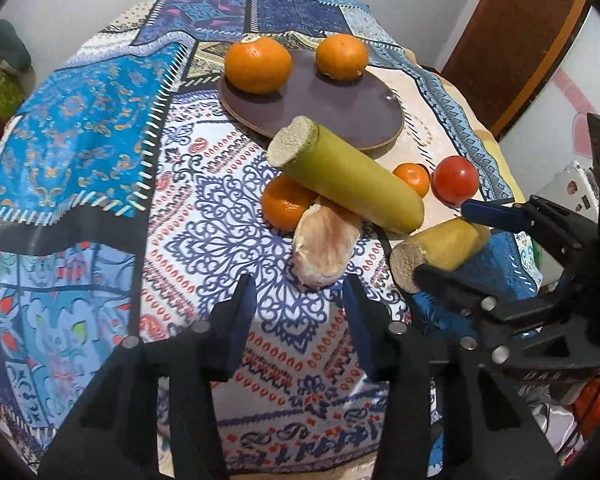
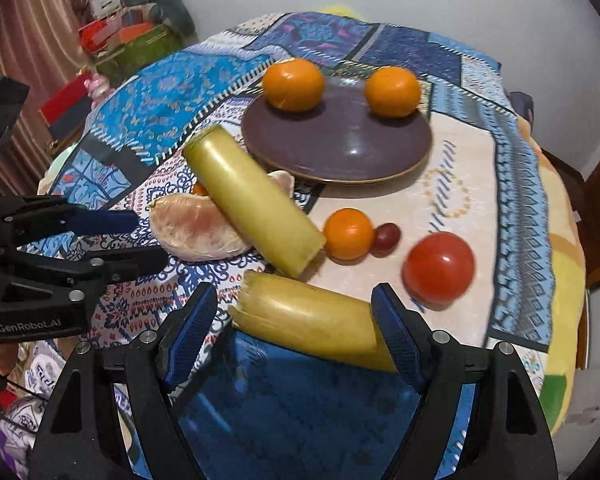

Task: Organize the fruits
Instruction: 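Move both tools back toward the sugarcane and pomelo, then grasp the pomelo segment with the left tool while the right tool grasps sugarcane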

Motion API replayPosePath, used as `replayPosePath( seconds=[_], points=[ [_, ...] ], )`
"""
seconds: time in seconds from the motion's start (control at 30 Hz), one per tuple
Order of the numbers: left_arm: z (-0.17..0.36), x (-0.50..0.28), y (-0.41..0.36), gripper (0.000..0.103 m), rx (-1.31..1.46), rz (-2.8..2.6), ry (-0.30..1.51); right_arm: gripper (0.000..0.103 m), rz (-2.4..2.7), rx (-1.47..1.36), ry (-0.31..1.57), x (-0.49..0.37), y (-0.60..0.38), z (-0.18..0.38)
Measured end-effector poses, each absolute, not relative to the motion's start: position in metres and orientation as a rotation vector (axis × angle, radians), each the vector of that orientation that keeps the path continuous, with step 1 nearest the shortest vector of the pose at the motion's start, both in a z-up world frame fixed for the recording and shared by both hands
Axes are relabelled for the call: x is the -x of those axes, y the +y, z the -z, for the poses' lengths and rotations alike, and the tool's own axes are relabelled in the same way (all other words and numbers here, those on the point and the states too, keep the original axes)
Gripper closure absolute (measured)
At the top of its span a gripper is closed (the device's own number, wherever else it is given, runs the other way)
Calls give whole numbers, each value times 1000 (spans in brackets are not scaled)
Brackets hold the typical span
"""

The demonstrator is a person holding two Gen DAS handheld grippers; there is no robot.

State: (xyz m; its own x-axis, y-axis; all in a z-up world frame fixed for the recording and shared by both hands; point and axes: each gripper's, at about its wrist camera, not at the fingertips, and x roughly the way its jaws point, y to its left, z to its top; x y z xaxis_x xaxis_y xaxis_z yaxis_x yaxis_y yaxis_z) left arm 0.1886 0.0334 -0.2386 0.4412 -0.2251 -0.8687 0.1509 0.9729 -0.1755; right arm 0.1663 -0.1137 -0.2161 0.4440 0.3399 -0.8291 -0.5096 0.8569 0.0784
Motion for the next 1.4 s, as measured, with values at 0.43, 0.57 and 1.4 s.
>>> replayPosePath(
  seconds=[0.43, 0.57, 1.4],
  points=[
    [241, -199, 22, 80, 98, 269, 1068, 46, -550, 274, 938, -148, -134, 213],
    [236, -186, 23, 80, 96, 264, 1055, 53, -541, 270, 952, -140, -149, 212],
    [228, -133, 33, 55, 33, 249, 1082, 50, -386, 44, 985, -148, -216, 205]
  ],
)
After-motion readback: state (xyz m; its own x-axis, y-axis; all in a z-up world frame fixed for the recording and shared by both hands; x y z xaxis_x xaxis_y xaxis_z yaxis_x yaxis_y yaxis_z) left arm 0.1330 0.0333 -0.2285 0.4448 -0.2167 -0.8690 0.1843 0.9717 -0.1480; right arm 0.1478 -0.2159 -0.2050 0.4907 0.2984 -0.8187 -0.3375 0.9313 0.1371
